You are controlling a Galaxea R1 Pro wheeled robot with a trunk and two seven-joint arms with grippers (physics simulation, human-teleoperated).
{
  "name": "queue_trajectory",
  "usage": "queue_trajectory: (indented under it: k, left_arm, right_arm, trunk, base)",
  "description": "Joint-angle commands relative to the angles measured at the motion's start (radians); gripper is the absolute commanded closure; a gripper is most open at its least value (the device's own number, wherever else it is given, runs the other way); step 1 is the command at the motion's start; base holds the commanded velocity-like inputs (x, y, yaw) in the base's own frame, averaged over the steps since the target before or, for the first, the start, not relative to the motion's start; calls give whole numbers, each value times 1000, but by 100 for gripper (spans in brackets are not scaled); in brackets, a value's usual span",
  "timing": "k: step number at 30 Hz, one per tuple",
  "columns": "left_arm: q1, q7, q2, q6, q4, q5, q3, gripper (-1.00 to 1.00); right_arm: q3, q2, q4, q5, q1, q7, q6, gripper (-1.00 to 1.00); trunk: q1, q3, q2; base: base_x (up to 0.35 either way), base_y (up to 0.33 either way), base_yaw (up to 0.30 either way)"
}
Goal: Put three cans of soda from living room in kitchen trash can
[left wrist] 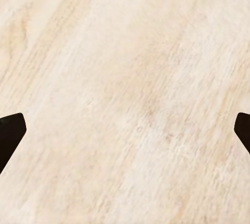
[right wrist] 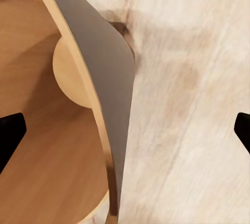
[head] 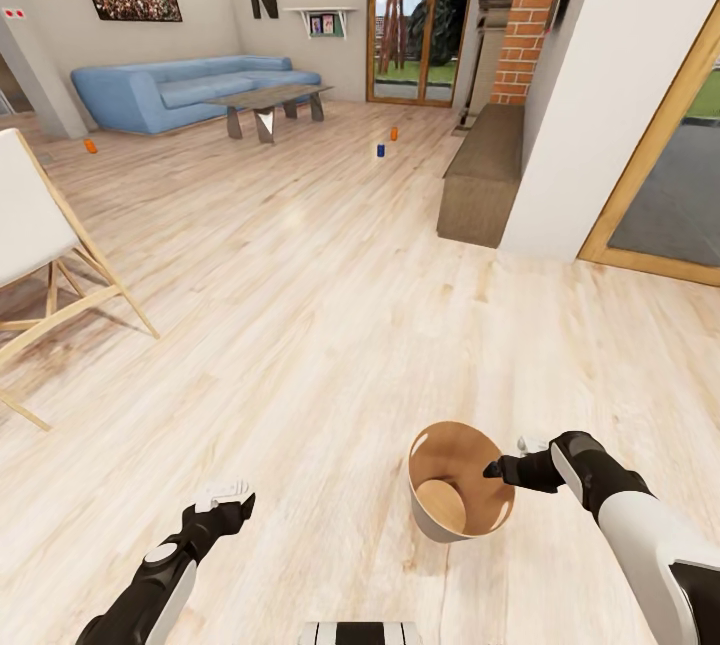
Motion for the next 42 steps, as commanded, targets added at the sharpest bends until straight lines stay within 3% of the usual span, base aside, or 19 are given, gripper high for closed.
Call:
queue_trajectory:
  k: [1, 10, 11, 26, 38, 39, 42]
  left_arm:
    - [0, 0, 0, 0, 0, 0, 0, -100]
    - [0, 0, 1, 0, 0, 1, 0, -100]
    - [0, 0, 1, 0, 0, 1, 0, -100]
    - [0, 0, 1, 0, 0, 1, 0, -100]
    - [-1, 0, 0, 2, 0, -1, 0, -100]
    - [-1, 0, 0, 3, 1, -1, 0, -100]
    - [-1, 0, 0, 3, 1, -1, 0, -100]
  right_arm:
    - [0, 0, 0, 0, 0, 0, 0, -100]
    - [0, 1, 0, 0, 1, 1, 0, -100]
    - [0, 1, 0, 0, 0, 1, 0, 100]
    - [0, 1, 0, 0, 0, 0, 0, 100]
    - [0, 3, 0, -1, 0, 1, 0, 100]
    - [0, 14, 0, -1, 0, 2, 1, 100]
    - [0, 14, 0, -1, 0, 2, 1, 100]
  trunk:
    - [0, 0, 0]
    - [0, 0, 0]
    - [0, 0, 0]
    - [0, 0, 0]
    - [-5, 46, 3]
    - [-6, 50, 3]
    - [-7, 62, 4]
  base:
    - [0, 0, 0]
    - [0, 0, 0]
    - [0, 0, 0]
    - [0, 0, 0]
    - [0, 0, 0]
    - [0, 0, 0]
    - [0, 0, 0]
